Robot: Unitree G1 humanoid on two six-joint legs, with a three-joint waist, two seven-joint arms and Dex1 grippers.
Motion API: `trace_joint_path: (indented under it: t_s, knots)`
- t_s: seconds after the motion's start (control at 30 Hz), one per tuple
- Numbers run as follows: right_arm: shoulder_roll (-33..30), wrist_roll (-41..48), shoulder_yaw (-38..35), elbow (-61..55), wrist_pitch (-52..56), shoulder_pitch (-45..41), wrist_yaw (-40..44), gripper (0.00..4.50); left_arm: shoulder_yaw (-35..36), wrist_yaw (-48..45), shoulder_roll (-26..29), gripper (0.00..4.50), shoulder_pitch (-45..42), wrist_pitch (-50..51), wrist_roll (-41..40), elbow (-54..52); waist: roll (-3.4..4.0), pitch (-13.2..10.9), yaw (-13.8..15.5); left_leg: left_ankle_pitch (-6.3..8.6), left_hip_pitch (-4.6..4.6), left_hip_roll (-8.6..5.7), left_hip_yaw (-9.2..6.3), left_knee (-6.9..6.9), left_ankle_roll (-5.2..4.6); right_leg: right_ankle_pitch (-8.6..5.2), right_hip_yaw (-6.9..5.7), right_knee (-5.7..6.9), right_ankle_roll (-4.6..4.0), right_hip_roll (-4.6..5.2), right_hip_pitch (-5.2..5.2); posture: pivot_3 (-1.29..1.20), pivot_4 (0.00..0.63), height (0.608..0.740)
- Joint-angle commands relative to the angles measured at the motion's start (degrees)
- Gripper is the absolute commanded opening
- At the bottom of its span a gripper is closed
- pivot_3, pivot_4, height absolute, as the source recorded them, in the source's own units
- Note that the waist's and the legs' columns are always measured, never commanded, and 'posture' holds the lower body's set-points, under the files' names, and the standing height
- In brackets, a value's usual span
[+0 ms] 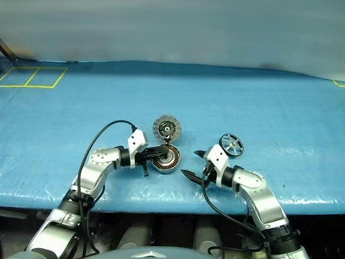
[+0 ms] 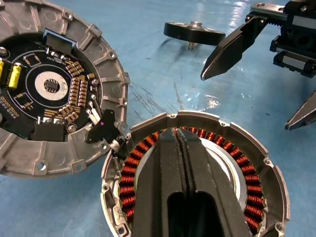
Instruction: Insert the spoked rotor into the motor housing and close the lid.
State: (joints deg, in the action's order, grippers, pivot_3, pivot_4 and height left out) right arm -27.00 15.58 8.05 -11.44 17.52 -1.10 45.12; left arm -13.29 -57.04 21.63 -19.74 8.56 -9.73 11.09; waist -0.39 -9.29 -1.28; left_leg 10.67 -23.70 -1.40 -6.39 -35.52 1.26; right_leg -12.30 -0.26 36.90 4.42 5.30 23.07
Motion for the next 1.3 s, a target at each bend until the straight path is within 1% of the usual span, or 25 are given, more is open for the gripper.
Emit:
trace_joint_path:
  t_s: [0.03,0.4,0.73,0.83,0.97,1.17,1.23,1.3]
  knots:
    - [0.26,0.05,-0.60,-0.95,-1.41,-0.50,-0.28,4.50,-1.42,-1.20,0.69,0.06,-0.83,0.72,0.89,-0.50,0.00,0.00,0.01,0.00,0.01,0.00,0.00,0.00,0.00,0.00,0.00,0.00,0.00,0.00,-0.01,0.00,0.150,0.740]
    - [0.78,-0.25,-0.25,-0.48,-2.06,-0.57,-0.92,4.50,-3.16,0.19,0.74,0.06,-0.68,2.01,3.67,-0.32,0.00,0.01,0.14,0.01,0.13,-0.01,-0.02,-0.06,-0.01,-0.01,-0.01,-0.01,0.00,0.01,-0.20,0.00,0.150,0.740]
    - [1.13,-0.66,0.09,-0.21,-2.58,-0.62,-1.01,4.50,-3.97,-1.66,2.14,0.06,0.99,3.01,2.96,-3.00,0.01,0.02,0.16,0.01,0.13,-0.01,-0.03,-0.06,-0.01,0.00,-0.01,-0.02,0.00,0.01,-0.20,0.00,0.150,0.740]
    - [1.21,-0.62,0.11,-0.02,-2.72,-0.89,-0.84,4.50,-5.32,-2.61,3.44,0.06,0.86,2.88,4.17,-3.79,0.02,0.02,0.16,0.01,0.14,-0.01,-0.04,-0.06,-0.02,-0.01,-0.01,-0.02,-0.01,0.01,-0.20,0.00,0.150,0.740]
    - [1.42,-0.67,0.09,0.40,-3.04,-1.29,-0.86,4.50,-6.38,0.31,4.68,0.06,-0.45,3.80,7.99,-2.80,0.02,0.03,0.18,0.01,0.14,-0.01,-0.04,-0.06,-0.02,-0.01,-0.01,-0.03,-0.01,0.01,-0.21,0.00,0.150,0.740]
    - [1.77,-0.95,0.12,0.89,-3.63,-1.40,-1.13,4.50,-7.64,1.13,5.71,0.06,-0.68,5.20,9.80,-2.50,0.08,0.10,0.19,0.01,0.24,0.00,-0.04,-0.08,-0.03,-0.02,-0.01,-0.03,-0.02,0.01,-0.32,0.00,0.150,0.740]
    - [1.86,-1.05,0.11,0.88,-3.70,-1.24,-1.14,4.50,-6.54,0.66,5.17,0.06,-0.25,4.51,7.76,-3.22,0.11,0.11,0.19,0.00,0.26,0.00,-0.04,-0.09,-0.04,-0.02,-0.01,-0.02,-0.02,0.02,-0.34,0.00,0.150,0.740]
    - [1.92,-1.05,0.06,0.83,-3.81,-1.10,-1.11,4.50,-2.99,-1.28,3.39,0.06,0.77,4.63,1.13,-5.83,0.12,0.11,0.09,0.00,0.26,0.00,-0.04,-0.09,-0.05,-0.02,-0.01,-0.02,-0.02,0.02,-0.34,0.00,0.150,0.740]
